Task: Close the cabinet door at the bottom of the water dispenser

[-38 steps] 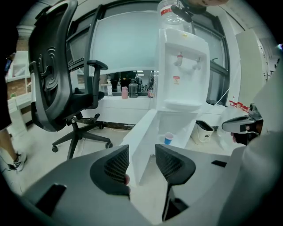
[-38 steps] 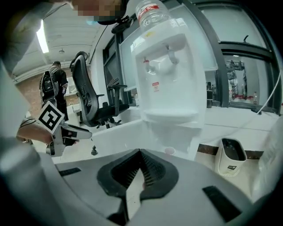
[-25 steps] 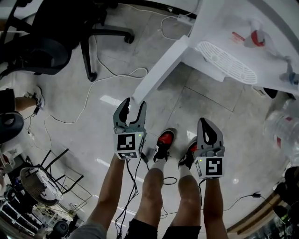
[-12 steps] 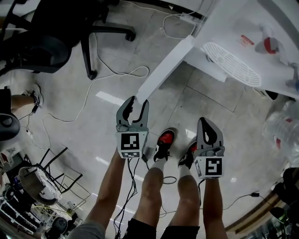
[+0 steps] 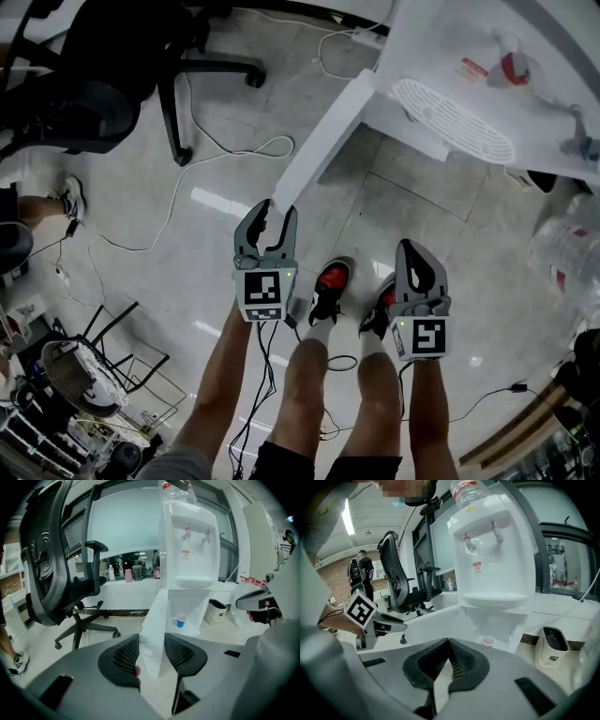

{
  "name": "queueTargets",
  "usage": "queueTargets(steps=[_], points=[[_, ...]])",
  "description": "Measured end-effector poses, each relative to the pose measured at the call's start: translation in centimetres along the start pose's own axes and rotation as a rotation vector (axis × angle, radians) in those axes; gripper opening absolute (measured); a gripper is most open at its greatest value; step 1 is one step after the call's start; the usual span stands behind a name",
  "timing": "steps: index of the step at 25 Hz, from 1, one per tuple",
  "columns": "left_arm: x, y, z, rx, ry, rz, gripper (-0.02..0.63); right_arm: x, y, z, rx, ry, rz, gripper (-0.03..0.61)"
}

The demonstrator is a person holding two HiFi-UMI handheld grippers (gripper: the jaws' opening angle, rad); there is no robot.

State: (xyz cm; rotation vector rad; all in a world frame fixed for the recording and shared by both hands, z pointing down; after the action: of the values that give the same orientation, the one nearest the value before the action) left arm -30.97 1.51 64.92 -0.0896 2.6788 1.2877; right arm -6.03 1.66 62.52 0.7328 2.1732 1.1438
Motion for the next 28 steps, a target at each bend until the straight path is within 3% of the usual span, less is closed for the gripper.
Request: queueTargets(steps=[28], points=[[-11.8, 0.2, 3.6, -0.012, 0.183, -0.054, 0.187, -1.5, 3.2, 8.9, -0.035, 0.110, -0.092, 0.018]])
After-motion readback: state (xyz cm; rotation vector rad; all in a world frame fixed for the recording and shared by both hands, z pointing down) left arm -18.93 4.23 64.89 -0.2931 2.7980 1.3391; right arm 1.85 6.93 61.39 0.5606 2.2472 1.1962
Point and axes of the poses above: the fingertips, and each gripper's own axes: z backward along the fingers, x to its left, y out of its underside, the point moved 5 cm from there along z, backward along the fingers, and after that the axes turned 12 degrees about -y, right-handed, at the moved point
